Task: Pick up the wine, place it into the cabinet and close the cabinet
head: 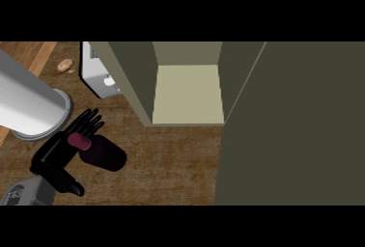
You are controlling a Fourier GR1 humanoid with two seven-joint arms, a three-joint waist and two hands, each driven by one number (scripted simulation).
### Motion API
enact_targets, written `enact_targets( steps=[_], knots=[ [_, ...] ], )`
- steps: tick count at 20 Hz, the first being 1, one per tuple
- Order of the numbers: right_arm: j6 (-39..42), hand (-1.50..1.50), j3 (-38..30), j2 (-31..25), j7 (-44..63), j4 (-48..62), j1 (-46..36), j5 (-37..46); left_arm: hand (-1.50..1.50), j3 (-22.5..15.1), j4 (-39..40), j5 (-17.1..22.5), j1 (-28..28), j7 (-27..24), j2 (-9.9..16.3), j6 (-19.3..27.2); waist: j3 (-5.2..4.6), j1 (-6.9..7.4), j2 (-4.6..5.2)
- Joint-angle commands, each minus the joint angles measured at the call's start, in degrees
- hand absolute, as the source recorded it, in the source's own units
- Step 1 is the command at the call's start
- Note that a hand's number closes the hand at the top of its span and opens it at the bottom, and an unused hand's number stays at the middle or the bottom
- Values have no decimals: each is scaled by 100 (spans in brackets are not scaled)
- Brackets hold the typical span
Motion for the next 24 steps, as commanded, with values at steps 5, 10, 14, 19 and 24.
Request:
enact_targets(
  steps=[5,10,14,19,24],
  knots=[
    [-124,-150,154,145,439,-714,56,-267,-150,-181,746,-530,-248,-842,-57,13,-2,9,0],
    [65,-150,280,127,186,-854,405,-157,-150,-195,1155,-619,-281,-1192,70,-68,-1,-9,0],
    [43,-150,-139,63,224,-840,360,-563,-150,-505,1176,-952,-104,-1513,-194,268,1,-5,-3],
    [77,-150,12,86,195,-834,394,-379,-150,-493,1434,-783,-415,-1324,-11,74,4,11,-10],
    [-112,-150,112,171,380,-475,-211,-61,-150,-611,1724,-872,-431,-1776,-60,50,-3,27,-2]
  ],
)
